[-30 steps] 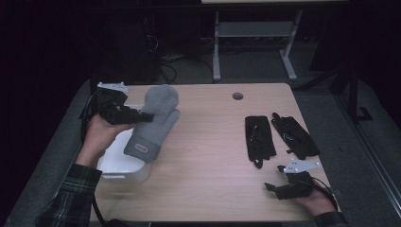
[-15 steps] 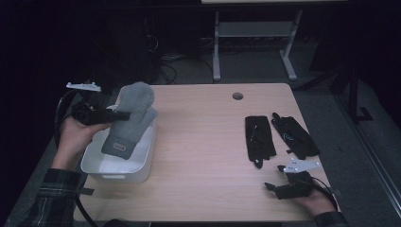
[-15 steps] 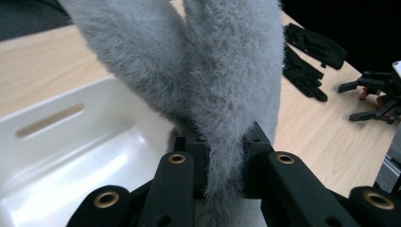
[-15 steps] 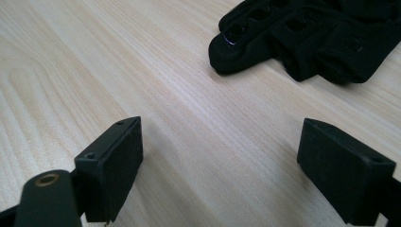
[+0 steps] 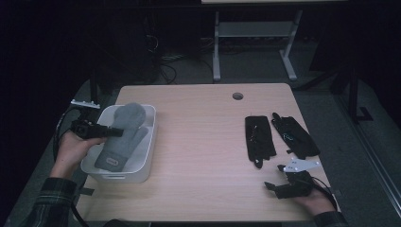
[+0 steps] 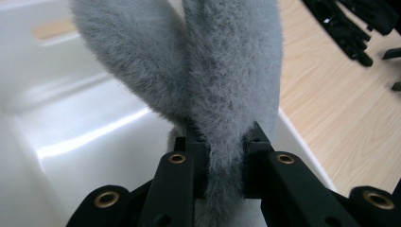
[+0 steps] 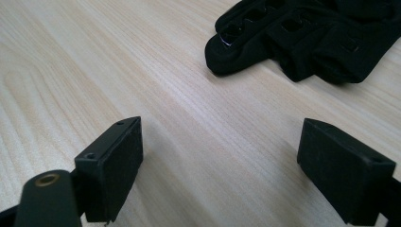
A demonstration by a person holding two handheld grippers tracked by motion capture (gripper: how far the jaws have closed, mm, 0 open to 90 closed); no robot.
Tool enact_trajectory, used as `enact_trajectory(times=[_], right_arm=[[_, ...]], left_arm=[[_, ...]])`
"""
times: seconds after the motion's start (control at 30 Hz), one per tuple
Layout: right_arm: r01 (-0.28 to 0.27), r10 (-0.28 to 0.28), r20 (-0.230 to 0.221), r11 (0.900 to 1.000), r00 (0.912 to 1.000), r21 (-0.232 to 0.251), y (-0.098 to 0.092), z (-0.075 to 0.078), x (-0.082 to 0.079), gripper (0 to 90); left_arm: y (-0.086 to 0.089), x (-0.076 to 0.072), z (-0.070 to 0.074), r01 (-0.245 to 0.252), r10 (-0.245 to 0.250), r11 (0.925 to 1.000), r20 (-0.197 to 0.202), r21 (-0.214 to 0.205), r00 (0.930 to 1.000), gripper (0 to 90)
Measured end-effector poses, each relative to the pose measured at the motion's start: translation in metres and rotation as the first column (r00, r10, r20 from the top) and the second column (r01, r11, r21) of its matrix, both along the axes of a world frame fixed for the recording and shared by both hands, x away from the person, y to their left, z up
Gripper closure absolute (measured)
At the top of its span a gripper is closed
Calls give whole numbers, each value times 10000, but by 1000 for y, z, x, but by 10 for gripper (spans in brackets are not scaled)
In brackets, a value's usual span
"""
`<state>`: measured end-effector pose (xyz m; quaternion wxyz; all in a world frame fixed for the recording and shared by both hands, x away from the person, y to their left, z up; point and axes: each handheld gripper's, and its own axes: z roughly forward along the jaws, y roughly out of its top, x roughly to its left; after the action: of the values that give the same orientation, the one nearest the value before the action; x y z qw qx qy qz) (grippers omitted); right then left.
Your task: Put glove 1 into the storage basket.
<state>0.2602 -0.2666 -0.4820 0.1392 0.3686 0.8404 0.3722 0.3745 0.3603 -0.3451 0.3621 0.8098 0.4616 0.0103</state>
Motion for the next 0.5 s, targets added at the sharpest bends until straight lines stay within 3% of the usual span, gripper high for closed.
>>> enact_trajectory(times=[0.1,0.17,0.5], right_arm=[[46,-46,-5,10000,10000,-30,0,0,0,150],[31,-31,11,10000,10000,-54,0,0,1,150],[51,-51,2,10000,10000,-34,0,0,0,150]], left_arm=[[-2,6,-14,56,-52,9999,-353,116,9994,775],[-4,11,-20,58,-36,9991,-496,429,9988,774],[-5,32,-44,-332,423,9948,-948,963,9946,744]])
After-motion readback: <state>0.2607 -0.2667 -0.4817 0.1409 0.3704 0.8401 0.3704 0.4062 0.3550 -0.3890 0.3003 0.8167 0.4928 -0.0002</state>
